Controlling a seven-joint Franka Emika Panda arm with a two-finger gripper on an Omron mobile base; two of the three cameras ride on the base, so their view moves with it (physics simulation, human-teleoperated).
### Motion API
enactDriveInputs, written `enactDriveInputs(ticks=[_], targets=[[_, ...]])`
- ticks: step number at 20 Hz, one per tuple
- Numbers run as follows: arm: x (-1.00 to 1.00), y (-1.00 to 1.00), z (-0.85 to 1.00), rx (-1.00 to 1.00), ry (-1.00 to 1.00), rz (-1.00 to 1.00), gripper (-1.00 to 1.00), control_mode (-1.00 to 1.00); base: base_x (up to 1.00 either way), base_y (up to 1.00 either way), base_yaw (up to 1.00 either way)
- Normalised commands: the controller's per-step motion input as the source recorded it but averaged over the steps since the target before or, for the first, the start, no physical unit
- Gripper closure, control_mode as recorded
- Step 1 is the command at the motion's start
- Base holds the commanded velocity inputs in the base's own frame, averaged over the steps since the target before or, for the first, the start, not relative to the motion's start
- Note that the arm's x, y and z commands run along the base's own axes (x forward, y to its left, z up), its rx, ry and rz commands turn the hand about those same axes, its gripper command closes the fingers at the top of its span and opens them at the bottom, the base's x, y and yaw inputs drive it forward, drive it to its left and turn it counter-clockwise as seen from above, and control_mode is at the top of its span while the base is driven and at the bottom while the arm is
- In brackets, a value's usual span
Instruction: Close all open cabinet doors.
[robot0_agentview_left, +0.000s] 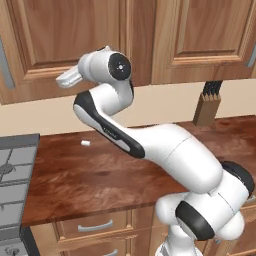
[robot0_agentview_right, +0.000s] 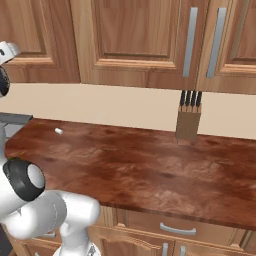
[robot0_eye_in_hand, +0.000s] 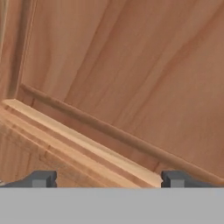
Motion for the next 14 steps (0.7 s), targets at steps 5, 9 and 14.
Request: enactDriveInputs(ticks=[5, 9, 14], targets=[[0.72, 0.27, -0.06, -0.07, 0.05, -0.12, -1.0, -1.0, 0.0, 0.0, 0.0], [0.63, 0.18, -0.08, -0.06, 0.01, -0.13, -1.0, -1.0, 0.0, 0.0, 0.0], [0.62, 0.08, -0.1, -0.05, 0.0, -0.11, -1.0, -1.0, 0.0, 0.0, 0.0]])
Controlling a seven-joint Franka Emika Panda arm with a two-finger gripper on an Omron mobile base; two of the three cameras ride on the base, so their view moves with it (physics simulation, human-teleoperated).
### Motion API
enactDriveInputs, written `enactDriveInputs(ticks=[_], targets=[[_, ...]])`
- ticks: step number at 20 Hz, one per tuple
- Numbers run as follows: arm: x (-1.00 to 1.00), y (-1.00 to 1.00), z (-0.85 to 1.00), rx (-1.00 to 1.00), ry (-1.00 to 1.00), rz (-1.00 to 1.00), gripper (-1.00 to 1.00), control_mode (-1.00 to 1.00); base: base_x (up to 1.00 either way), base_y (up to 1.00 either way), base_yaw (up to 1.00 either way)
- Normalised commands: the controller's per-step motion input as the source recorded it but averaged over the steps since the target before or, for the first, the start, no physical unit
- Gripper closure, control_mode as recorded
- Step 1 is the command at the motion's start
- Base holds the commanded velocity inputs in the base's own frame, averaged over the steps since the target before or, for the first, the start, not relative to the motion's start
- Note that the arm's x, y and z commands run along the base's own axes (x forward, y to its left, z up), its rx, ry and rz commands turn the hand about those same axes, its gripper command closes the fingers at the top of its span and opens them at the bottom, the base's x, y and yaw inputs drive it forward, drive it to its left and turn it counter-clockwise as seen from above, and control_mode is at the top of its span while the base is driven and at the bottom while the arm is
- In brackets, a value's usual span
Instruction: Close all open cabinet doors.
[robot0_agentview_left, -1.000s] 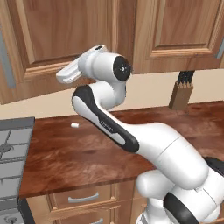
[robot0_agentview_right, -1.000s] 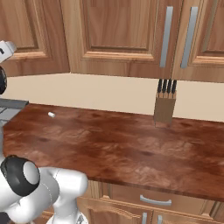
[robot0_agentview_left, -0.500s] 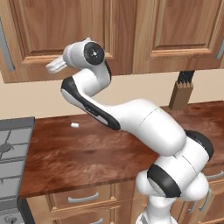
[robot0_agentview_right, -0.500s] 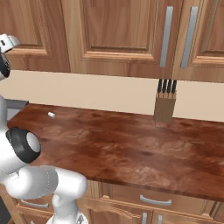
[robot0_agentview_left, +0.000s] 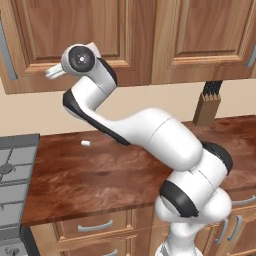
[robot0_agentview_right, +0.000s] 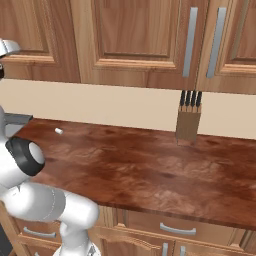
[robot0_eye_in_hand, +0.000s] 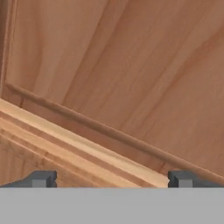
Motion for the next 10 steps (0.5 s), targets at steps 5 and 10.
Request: enactDriveInputs(ticks=[5, 10], targets=[[0.37, 0.0, -0.02, -0.02, 0.02, -0.03, -1.0, -1.0, 0.0, 0.0, 0.0], [-0.44, -0.16, 0.0, 0.0, 0.0, -0.03, -1.0, -1.0, 0.0, 0.0, 0.0]])
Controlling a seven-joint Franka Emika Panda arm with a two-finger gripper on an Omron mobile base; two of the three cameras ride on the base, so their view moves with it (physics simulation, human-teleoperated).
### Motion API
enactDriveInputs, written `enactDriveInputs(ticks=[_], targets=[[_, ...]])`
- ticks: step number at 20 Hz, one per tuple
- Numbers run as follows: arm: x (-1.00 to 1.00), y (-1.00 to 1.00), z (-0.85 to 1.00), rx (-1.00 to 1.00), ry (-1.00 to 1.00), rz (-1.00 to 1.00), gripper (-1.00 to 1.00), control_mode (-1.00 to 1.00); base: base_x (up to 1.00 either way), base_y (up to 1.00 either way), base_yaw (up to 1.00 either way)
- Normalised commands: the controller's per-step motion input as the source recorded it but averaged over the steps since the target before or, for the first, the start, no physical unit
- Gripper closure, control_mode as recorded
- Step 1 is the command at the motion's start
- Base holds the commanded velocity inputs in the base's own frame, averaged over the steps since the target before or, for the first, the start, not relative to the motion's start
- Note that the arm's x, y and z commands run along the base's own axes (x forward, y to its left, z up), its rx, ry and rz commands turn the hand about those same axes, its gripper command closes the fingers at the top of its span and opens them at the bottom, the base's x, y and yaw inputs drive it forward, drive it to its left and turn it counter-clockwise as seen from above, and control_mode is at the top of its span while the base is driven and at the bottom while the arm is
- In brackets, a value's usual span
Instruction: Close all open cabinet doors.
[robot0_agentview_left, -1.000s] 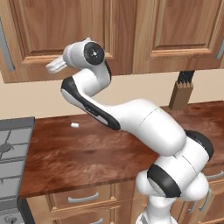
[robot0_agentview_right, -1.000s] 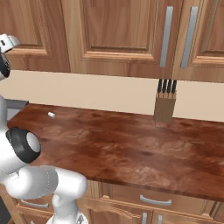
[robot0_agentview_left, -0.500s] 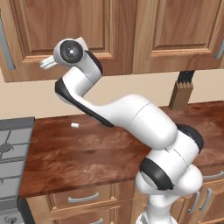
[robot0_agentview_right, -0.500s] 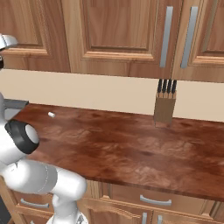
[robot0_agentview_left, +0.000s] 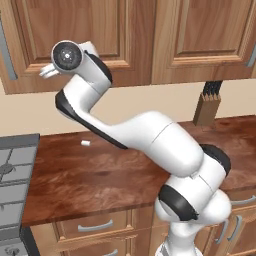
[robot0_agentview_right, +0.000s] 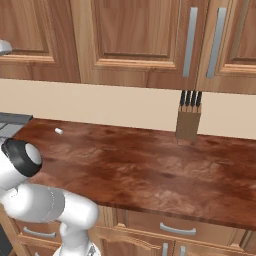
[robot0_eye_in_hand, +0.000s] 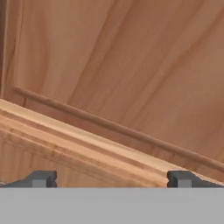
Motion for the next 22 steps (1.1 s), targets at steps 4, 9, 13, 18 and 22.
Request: enactDriveInputs(ticks=[4, 9, 13, 18, 22], targets=[[-0.44, -0.1, 0.0, 0.0, -0.04, -0.01, -1.0, -1.0, 0.0, 0.0, 0.0], [-0.55, -0.19, 0.0, 0.0, -0.03, -0.02, -1.0, -1.0, 0.0, 0.0, 0.0], [-0.84, -0.63, 0.0, 0.01, 0.0, -0.05, -1.0, -1.0, 0.0, 0.0, 0.0], [-0.67, -0.97, 0.0, 0.03, 0.0, -0.03, -1.0, -1.0, 0.0, 0.0, 0.0], [-0.36, -1.0, -0.1, 0.05, 0.0, 0.0, -1.0, -1.0, 0.0, 0.0, 0.0]])
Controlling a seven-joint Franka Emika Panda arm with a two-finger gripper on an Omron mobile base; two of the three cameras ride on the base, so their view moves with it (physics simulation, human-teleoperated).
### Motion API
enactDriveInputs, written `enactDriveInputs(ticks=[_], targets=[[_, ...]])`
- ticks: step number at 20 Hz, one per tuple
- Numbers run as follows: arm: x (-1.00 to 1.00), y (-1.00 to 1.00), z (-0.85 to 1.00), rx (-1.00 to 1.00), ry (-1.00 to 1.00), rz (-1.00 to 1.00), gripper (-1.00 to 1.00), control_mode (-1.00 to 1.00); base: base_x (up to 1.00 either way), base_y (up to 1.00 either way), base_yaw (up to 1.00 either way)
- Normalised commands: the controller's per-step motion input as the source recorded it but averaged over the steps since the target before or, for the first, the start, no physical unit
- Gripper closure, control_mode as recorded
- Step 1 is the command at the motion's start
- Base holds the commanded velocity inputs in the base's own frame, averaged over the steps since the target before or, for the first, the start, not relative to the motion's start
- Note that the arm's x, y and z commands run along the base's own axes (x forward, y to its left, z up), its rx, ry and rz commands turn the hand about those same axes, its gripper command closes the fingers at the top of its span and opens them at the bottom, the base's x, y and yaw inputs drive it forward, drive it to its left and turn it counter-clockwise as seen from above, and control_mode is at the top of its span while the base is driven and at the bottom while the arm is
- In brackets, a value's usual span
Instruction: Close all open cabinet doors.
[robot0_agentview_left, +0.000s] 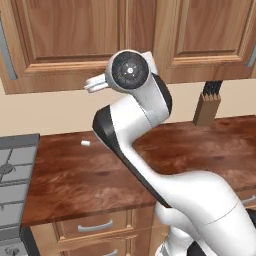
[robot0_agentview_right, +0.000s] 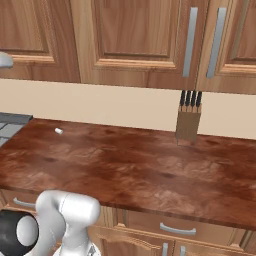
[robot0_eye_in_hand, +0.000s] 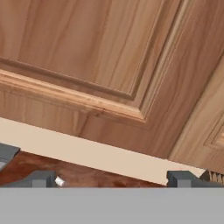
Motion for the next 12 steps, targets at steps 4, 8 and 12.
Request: enactDriveInputs(ticks=[4, 8, 12], targets=[[-0.41, -1.0, -0.19, 0.07, 0.0, 0.0, -1.0, -1.0, 0.0, 0.0, 0.0], [-0.63, -1.0, -0.23, 0.09, 0.0, 0.0, -1.0, -1.0, 0.0, 0.0, 0.0], [-0.69, -1.0, -0.16, 0.09, 0.0, 0.0, -1.0, -1.0, 0.0, 0.0, 0.0]])
